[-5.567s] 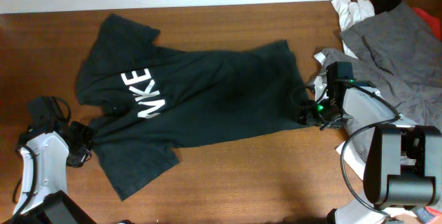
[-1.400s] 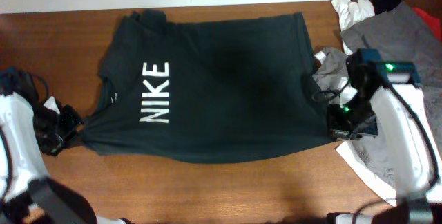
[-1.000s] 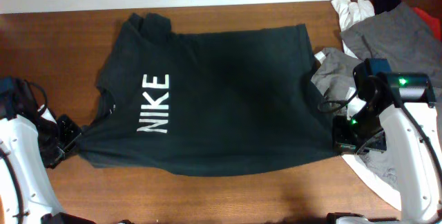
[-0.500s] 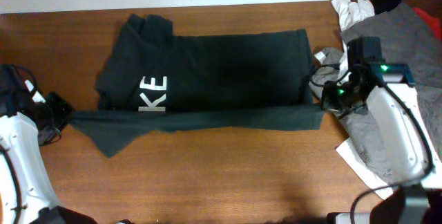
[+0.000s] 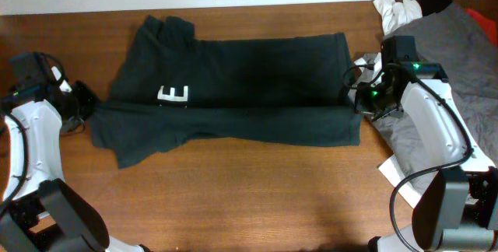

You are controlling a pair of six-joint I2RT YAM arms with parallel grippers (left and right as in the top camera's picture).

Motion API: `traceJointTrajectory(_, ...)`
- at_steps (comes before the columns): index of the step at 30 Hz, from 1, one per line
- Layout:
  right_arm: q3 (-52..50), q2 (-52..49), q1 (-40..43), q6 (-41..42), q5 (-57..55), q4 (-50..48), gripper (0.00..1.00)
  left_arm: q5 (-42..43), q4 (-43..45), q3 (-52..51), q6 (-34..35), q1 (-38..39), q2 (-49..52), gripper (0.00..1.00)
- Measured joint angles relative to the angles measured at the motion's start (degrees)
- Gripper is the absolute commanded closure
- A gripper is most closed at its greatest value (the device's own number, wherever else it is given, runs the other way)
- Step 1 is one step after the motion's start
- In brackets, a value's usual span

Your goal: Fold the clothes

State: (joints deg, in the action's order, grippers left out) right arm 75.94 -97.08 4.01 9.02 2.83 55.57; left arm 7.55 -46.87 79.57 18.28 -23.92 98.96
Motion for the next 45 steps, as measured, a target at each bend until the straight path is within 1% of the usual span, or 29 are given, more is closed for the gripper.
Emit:
traceJointTrajectory(4,0.00,0.00,0.00,0.02,0.00,0.33,0.96,0.00,1.22,0.00,0.00,0.35,0.39,1.00)
traceJointTrajectory(7,0.02,0.00,0.00,0.04,0.00,4.37,0.96,1.09,-0.07,0.00,-0.04,0.35,0.44,1.00)
traceJointTrajectory(8,0.48,0.09,0.00,0.02,0.00,7.56,0.96,2.34,-0.59,0.00,-0.28,0.35,0.44,1.00)
traceJointTrajectory(11,3.10,1.79,0.00,0.02,0.00,14.10,0.96,6.34,-4.48,-0.02,-2.75,0.33,-0.39,1.00)
traceJointTrajectory(15,8.07,13.92,0.00,0.33,0.00,23.58,0.96,8.50,-15.50,-0.11,-6.29,-0.70,-8.48,1.00)
traceJointTrajectory(18,8.61,21.31,0.00,0.50,0.02,28.13,0.96,8.48,-20.37,-0.13,-7.15,-1.44,-15.06,1.00)
traceJointTrajectory(21,8.83,23.74,0.00,0.72,-0.24,31.26,0.96,8.33,-24.65,-0.13,-7.74,-1.55,-19.78,1.00)
traceJointTrajectory(23,8.81,22.80,0.00,0.94,-0.44,32.79,0.96,8.24,-26.51,-0.13,-8.00,-1.55,-20.20,1.00)
traceJointTrajectory(25,8.50,21.79,0.00,1.11,-0.44,33.90,0.96,7.43,-26.58,-0.24,-8.02,-1.55,-20.04,1.00)
traceJointTrajectory(28,8.17,20.02,0.00,1.14,-0.46,33.99,0.96,6.99,-23.50,-1.46,-8.02,-1.55,-20.02,1.00)
traceJointTrajectory(35,8.11,15.15,0.00,1.27,-0.98,30.45,0.96,6.56,-4.66,-12.70,-8.02,-1.55,-19.87,1.00)
traceJointTrajectory(37,8.04,14.10,0.00,1.27,-1.31,29.20,0.96,6.58,3.26,-16.61,-8.00,-1.55,-19.71,0.99)
traceJointTrajectory(39,8.02,13.64,0.00,1.29,-1.33,28.55,0.96,6.54,11.30,-19.96,-7.80,-1.55,-19.65,0.90)
traceJointTrajectory(40,8.02,13.55,0.00,1.31,-1.33,28.37,0.96,6.56,13.77,-21.16,-7.63,-1.55,-19.58,0.87)
traceJointTrajectory(41,8.02,13.44,0.00,1.27,-1.36,28.28,0.96,6.60,15.19,-22.08,-7.41,-1.55,-19.54,0.85)
traceJointTrajectory(43,8.00,13.38,0.00,1.27,-1.36,28.17,0.96,6.58,15.89,-23.26,-7.32,-1.55,-19.28,0.73)
traceJointTrajectory(45,8.00,13.38,0.00,1.27,-1.33,28.17,0.96,6.60,15.87,-23.76,-6.97,-1.55,-18.49,0.70)
